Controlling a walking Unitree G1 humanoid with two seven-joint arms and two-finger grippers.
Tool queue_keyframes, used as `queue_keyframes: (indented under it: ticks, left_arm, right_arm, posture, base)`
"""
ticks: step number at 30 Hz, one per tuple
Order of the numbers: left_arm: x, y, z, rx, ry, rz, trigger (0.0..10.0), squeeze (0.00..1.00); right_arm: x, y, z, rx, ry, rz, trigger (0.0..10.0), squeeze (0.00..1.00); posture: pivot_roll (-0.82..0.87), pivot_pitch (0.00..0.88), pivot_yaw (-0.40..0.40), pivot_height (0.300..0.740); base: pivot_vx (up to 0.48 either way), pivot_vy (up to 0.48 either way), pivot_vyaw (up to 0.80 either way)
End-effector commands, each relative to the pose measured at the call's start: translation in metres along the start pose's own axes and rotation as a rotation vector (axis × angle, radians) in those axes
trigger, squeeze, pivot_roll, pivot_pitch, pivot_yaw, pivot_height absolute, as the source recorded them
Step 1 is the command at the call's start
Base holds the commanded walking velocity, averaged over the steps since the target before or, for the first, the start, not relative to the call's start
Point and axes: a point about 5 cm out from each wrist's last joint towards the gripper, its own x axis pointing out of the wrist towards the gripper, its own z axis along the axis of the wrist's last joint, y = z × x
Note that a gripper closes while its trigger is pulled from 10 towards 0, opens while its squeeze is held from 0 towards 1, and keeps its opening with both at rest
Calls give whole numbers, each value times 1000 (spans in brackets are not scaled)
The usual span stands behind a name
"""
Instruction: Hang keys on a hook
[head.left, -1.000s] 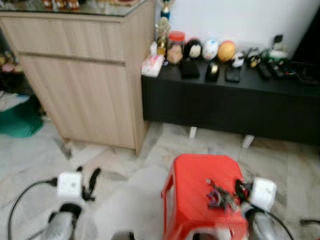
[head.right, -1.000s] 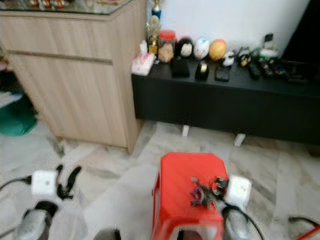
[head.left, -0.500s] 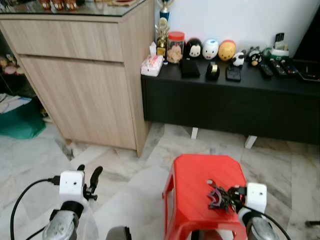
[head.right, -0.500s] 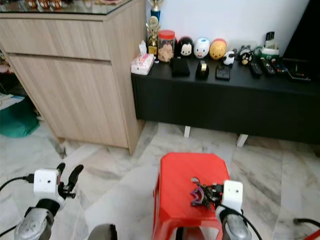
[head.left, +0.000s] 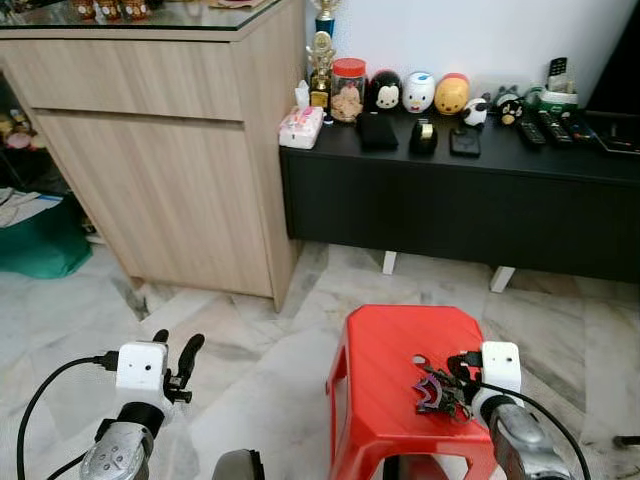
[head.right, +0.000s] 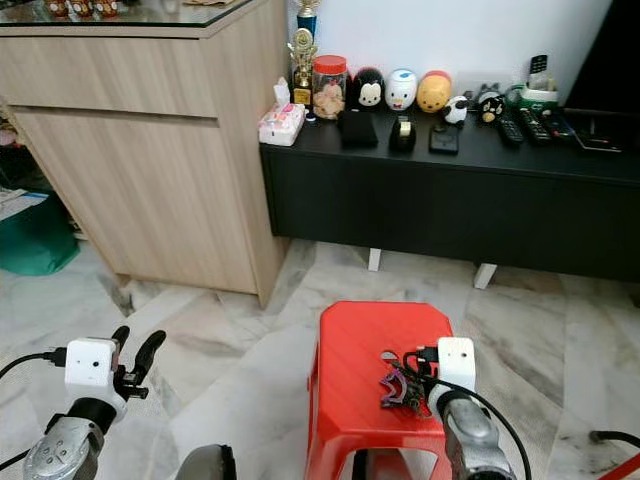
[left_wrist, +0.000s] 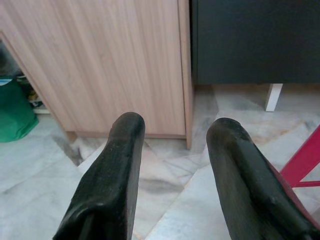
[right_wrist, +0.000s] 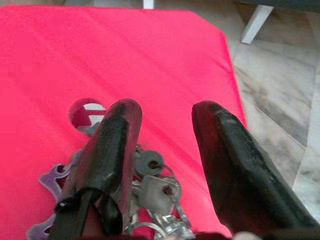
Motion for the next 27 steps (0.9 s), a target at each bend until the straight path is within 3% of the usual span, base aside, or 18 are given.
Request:
queue_keyframes:
  ticks: [1, 11, 22, 27]
  left_arm:
    - [-1, 2, 1, 23, 5, -8, 10000, 0]
    - [1, 5, 2, 33, 6, -9, 10000, 0]
    - [1, 6, -3, 47, 35, -32, 10000, 0]
    - [0, 5, -5, 55, 49, -48, 10000, 0]
  right_arm:
    - [0, -4, -1, -11, 11, 0, 10000, 0]
    - [-6, -11, 0, 64, -33, 26, 10000, 0]
    - [-20, -14, -8, 44, -62, 43, 10000, 0]
    - [-23, -13, -21, -26, 4, 56, 10000, 0]
  posture:
    - [97, 0, -6, 598]
    - [87, 0, 6, 598]
    - [71, 0, 20, 598]
    - [67, 0, 25, 598]
  base:
    - [0, 0, 0]
    - [0, 0, 0]
    - [0, 0, 0]
    - [0, 0, 0]
